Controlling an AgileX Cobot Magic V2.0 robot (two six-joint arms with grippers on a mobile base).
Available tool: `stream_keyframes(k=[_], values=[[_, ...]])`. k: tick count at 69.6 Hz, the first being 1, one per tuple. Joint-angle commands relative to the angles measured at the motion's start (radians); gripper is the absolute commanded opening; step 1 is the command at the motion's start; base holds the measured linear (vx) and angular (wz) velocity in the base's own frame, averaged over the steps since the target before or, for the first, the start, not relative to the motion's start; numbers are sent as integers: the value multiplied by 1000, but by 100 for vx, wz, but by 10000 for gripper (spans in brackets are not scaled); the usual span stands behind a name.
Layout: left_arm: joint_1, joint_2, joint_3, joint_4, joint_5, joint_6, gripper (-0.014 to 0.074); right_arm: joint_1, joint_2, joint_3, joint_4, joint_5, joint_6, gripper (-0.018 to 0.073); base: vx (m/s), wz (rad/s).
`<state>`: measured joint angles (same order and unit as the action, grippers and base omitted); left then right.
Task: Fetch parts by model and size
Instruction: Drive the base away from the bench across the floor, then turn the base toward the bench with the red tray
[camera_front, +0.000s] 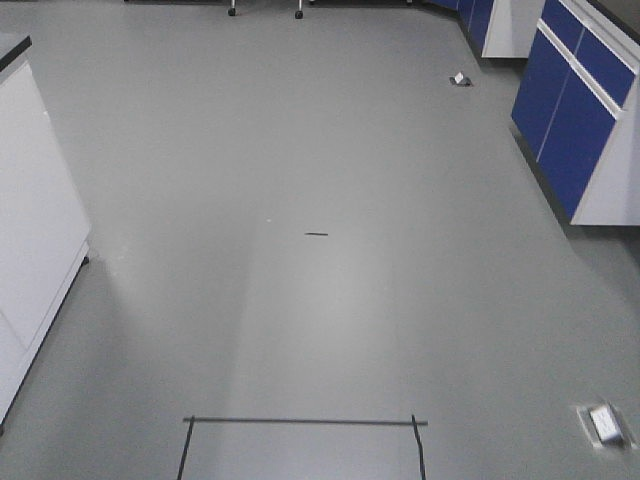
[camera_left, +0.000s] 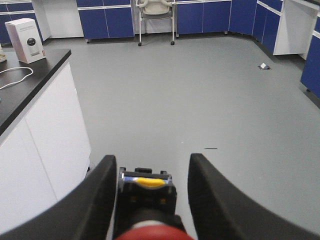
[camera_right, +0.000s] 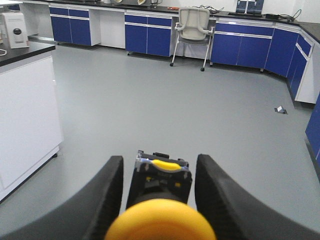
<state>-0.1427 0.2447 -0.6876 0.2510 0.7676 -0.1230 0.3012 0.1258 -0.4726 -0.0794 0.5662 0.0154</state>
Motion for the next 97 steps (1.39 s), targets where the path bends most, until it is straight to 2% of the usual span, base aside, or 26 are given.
stream_keyframes(k=[1,97], values=[[-4,13,-25,11,-78,-2,-6,0,13,-26,-9,-82,-8,-2,59,5],[-4,14,-25,11,-79,-2,-6,0,13,-26,-9,-82,-8,-2,61,-2]])
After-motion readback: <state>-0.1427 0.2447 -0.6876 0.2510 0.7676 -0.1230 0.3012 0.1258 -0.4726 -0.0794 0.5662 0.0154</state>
